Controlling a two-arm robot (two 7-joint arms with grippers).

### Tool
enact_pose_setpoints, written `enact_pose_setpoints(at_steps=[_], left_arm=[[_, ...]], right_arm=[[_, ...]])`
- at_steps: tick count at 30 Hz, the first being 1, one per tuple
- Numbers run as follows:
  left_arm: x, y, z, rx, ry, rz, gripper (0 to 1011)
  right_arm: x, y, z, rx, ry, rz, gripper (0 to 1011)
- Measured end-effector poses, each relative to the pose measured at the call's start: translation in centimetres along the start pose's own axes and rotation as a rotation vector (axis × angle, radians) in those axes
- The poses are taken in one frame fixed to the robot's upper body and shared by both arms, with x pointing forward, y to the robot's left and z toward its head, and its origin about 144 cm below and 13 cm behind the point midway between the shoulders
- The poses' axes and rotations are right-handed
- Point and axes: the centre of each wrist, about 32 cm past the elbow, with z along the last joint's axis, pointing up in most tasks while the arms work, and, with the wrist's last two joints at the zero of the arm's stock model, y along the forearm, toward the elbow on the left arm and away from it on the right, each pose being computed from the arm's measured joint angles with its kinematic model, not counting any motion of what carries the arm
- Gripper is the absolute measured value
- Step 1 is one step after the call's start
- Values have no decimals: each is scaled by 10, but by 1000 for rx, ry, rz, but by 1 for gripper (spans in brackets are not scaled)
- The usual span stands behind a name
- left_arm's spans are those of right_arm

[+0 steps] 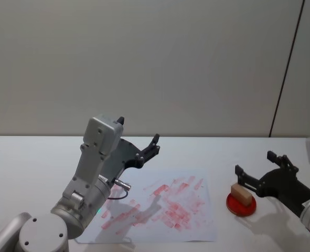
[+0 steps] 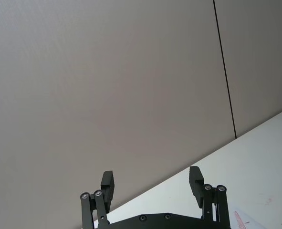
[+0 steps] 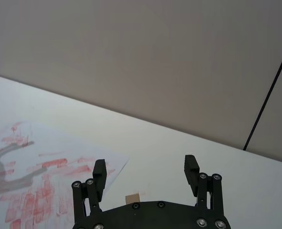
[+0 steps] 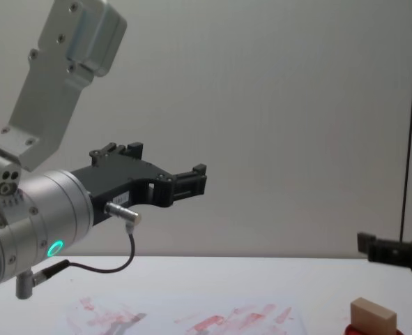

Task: Use the one hand to pick up the stamp and affix it onto the A4 paper.

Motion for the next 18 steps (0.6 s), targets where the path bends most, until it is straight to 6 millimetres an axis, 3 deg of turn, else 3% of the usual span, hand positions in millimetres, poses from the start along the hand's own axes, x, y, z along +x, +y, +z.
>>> enact_pose_setpoints(at_steps=[18], left_arm=[[0,0,0,0,0,0,1002]], right_arm=[[14,10,-14,-113,-17,82,1001]])
